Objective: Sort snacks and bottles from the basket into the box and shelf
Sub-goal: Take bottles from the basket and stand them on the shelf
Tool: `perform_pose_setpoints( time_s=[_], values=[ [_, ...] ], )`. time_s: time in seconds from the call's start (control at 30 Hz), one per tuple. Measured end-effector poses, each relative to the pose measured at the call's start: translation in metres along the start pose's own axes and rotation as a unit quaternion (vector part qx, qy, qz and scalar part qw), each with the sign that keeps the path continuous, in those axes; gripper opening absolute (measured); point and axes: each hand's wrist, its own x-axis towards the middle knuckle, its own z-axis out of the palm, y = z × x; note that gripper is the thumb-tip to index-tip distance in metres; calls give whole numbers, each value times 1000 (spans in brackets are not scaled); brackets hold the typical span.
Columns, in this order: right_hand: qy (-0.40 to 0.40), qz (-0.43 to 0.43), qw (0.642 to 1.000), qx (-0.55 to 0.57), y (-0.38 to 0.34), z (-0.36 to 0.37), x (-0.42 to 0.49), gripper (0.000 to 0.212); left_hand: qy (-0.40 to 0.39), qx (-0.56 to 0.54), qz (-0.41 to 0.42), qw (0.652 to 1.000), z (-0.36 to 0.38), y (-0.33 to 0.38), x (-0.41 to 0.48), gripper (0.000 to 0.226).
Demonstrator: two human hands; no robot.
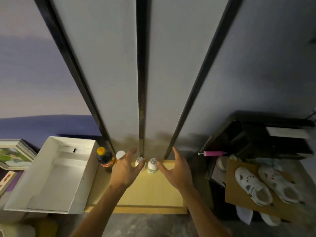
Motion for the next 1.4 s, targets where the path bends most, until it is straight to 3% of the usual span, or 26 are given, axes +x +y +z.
perform_pose_setpoints(
  time_s=[0.17, 0.57, 0.7, 0.83, 0.97, 1.13, 1.27, 1.4],
  values=[
    [35, 10, 999, -15, -38, -74, -45, 104, -51, 57, 81, 994, -58, 29, -7, 97],
    [279, 169, 945, -35, -41, -176, -239, 118, -148, 9, 290, 945, -99, 147, -94, 85],
    [345, 201, 916, -41, -26, -203, -328, 92, -176, -14, 342, 923, -82, 178, -147, 79],
    [377, 297, 876, -55, -7, -215, -417, 107, -198, -15, 389, 899, -57, 204, -205, 84],
    [386, 353, 851, -31, 12, -212, -506, 105, -220, 0, 441, 870, -41, 220, -272, 85],
    [382, 398, 834, -20, 28, -197, -586, 106, -262, 38, 460, 847, -29, 224, -348, 103],
    [359, 434, 825, -36, 40, -183, -616, 112, -292, 43, 461, 837, -13, 221, -387, 111],
    [328, 460, 825, -10, 74, -179, -613, 125, -307, 39, 448, 839, 14, 221, -410, 105]
  ],
)
